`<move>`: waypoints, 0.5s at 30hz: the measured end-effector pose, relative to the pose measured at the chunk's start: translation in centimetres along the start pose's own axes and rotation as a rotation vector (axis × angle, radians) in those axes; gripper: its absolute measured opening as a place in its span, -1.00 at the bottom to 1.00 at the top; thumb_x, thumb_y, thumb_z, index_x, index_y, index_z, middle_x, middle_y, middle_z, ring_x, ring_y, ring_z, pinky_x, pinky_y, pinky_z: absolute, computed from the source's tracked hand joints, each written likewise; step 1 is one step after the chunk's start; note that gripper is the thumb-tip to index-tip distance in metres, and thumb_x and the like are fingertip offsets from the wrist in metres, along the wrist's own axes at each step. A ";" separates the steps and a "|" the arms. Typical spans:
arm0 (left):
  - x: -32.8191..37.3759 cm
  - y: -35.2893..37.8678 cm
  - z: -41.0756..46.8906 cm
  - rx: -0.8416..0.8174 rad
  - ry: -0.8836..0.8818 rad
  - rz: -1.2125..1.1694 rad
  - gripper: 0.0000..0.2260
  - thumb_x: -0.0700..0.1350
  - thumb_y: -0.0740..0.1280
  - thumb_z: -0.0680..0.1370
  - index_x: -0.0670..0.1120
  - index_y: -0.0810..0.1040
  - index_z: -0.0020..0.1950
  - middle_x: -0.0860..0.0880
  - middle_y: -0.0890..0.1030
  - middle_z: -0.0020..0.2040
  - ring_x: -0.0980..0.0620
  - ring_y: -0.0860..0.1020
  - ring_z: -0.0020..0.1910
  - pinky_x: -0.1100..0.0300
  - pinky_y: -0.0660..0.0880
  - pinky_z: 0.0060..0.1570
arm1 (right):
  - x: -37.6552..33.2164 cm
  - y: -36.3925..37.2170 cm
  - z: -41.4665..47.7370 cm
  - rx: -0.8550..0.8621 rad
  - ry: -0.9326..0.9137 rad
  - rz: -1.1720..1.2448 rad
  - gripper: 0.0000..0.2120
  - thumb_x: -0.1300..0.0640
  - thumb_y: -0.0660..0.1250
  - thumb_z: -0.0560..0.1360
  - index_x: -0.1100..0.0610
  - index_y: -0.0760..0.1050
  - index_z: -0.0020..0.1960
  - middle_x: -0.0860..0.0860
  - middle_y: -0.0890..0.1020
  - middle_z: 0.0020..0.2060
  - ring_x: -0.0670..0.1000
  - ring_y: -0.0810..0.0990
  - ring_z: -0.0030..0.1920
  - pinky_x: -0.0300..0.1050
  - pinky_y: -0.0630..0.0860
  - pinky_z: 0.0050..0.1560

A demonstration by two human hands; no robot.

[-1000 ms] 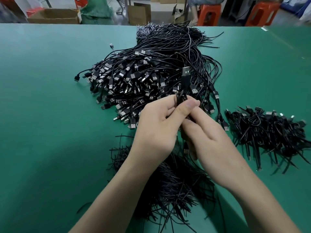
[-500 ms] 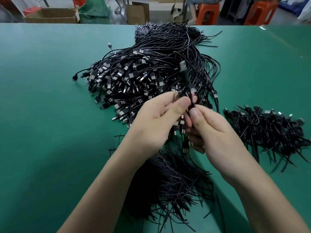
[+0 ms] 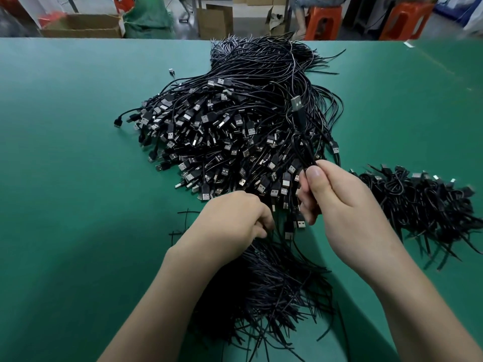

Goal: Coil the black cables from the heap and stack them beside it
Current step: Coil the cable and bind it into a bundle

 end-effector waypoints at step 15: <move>-0.8 -0.4 -0.5 0.040 0.046 -0.002 -0.91 -0.03 0.40 0.62 0.12 0.69 0.08 0.14 0.67 0.04 0.19 0.53 0.16 0.17 0.48 0.18 | 0.4 0.0 0.1 -0.007 -0.006 0.058 -0.64 0.04 0.05 0.73 0.03 0.39 -0.21 -0.07 0.48 -0.41 -0.04 0.47 -0.38 -0.05 0.47 -0.25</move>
Point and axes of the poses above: each hand's wrist, its own z-axis towards the middle knuckle, its own y-axis out of the palm, x = y × z, the point moved 2 cm from there along z, towards the middle knuckle
